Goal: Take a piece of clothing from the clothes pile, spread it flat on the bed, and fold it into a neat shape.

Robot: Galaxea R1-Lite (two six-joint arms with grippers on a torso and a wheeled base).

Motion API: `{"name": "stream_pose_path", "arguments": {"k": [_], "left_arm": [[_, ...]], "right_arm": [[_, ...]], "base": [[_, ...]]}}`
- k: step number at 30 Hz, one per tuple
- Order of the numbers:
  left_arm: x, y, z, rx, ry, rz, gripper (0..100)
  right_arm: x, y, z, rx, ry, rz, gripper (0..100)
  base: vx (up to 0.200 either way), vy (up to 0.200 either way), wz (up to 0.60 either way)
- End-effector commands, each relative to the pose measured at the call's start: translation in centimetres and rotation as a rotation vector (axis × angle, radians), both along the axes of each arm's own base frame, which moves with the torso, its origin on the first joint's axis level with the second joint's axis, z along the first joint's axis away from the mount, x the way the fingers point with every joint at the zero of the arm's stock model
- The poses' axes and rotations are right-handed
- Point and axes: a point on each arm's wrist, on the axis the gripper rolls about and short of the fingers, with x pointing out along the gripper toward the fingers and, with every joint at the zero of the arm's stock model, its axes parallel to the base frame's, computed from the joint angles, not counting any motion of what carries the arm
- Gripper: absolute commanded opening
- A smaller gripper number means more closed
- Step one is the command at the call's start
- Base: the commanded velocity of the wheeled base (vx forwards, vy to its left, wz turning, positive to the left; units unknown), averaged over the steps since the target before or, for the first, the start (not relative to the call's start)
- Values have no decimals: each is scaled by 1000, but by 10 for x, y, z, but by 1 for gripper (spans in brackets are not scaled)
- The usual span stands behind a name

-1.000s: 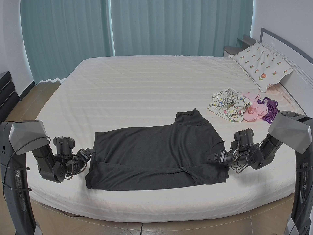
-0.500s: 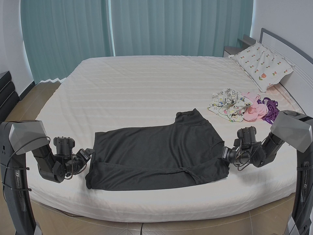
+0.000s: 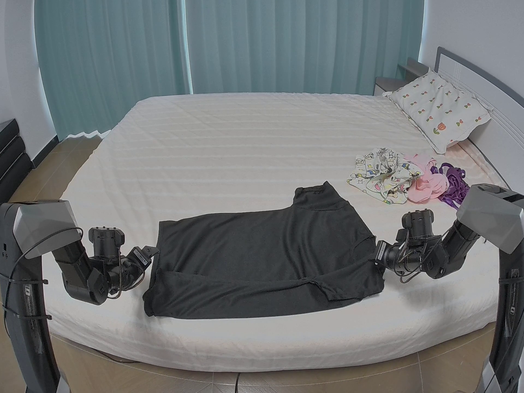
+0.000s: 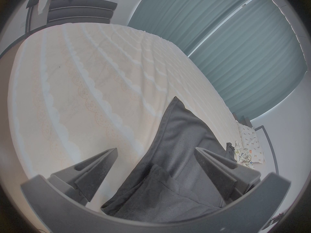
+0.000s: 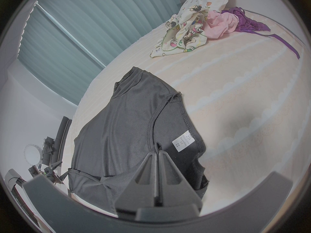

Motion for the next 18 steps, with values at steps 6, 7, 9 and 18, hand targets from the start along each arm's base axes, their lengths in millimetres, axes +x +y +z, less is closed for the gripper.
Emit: {"name": "stream_pose_path", "arguments": {"k": [6,7,9,18], "left_arm": [[-7,-10,9,-61,-8,-118,100],[-7,-11,9,-64,-8,-134,100],[-6,-15,7,-48,-9,-158,100],[1,-23,-9,62,2,-232,100]], "right_arm": [[-2,4,-2,0,8,12,0],[-2,4,-2,0,7,13,0],[-2,5,-2,-1,7,13,0],[-2,5,-2,0,8,16,0]], "base": [[0,0,0],[0,0,0],[0,0,0],[0,0,0]]}}
